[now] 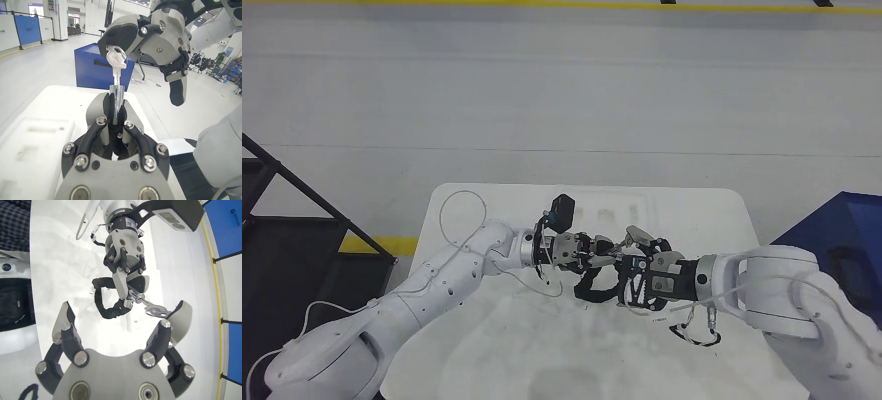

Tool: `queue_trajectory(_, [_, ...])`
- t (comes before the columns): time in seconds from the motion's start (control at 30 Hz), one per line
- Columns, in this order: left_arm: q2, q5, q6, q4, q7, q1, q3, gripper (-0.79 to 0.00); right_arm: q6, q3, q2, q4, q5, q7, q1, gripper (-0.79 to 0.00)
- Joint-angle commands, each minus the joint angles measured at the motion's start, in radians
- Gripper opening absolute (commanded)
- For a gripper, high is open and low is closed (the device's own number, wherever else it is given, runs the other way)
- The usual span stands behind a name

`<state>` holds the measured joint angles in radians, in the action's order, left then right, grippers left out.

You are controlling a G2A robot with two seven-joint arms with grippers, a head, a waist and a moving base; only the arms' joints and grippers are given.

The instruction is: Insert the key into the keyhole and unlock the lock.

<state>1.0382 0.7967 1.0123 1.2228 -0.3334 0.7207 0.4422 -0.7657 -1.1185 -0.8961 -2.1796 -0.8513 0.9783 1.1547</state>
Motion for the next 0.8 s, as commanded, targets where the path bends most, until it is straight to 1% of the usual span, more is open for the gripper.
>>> queue_trajectory(0.0, [-0.001, 0.001, 0.0, 0.001, -0.002, 0.001, 0.001, -0.785, 0.001, 0.003, 0.001, 0.001, 0.006, 0.005, -0.005, 0.0])
queue_trajectory(0.13, [-0.002, 0.007, 0.0, 0.0, 0.001, 0.003, -0.001, -0.785, 0.008, -0.006, 0.003, 0.002, 0.007, -0.01, -0.011, 0.0])
queue_trajectory(0.4, [-0.005, 0.006, 0.0, 0.011, 0.016, 0.0, -0.02, -0.785, -0.023, -0.048, 0.011, 0.004, -0.063, -0.105, 0.009, 0.0])
queue_trajectory(0.43, [-0.006, 0.004, 0.0, 0.013, 0.017, -0.001, -0.022, -0.785, -0.028, -0.052, 0.012, 0.003, -0.077, -0.114, 0.013, -0.046])
queue_trajectory(0.47, [-0.007, 0.004, 0.0, 0.016, 0.02, -0.003, -0.026, -0.785, -0.032, -0.054, 0.013, 0.002, -0.088, -0.123, 0.017, -0.114])
queue_trajectory(0.5, [-0.008, 0.003, 0.0, 0.018, 0.022, -0.005, -0.03, -0.785, -0.036, -0.056, 0.014, 0.002, -0.098, -0.131, 0.02, -0.225])
queue_trajectory(0.53, [-0.009, 0.001, 0.0, 0.019, 0.024, -0.007, -0.033, -0.785, -0.04, -0.057, 0.015, 0.001, -0.106, -0.138, 0.023, -0.409])
queue_trajectory(0.57, [-0.01, -0.002, 0.0, 0.02, 0.024, -0.009, -0.035, -0.785, -0.043, -0.057, 0.015, 0.002, -0.114, -0.142, 0.026, -0.431])
queue_trajectory(0.67, [-0.012, -0.007, 0.0, 0.017, 0.024, -0.013, -0.041, -0.785, -0.049, -0.057, 0.017, 0.003, -0.132, -0.146, 0.028, -0.548])
queue_trajectory(0.7, [-0.013, -0.008, 0.0, 0.016, 0.024, -0.014, -0.043, -0.785, -0.049, -0.056, 0.018, 0.003, -0.137, -0.147, 0.029, -0.557])
queue_trajectory(0.77, [-0.014, -0.011, 0.0, 0.015, 0.024, -0.016, -0.047, -0.785, -0.051, -0.054, 0.019, 0.002, -0.145, -0.148, 0.029, -0.539])
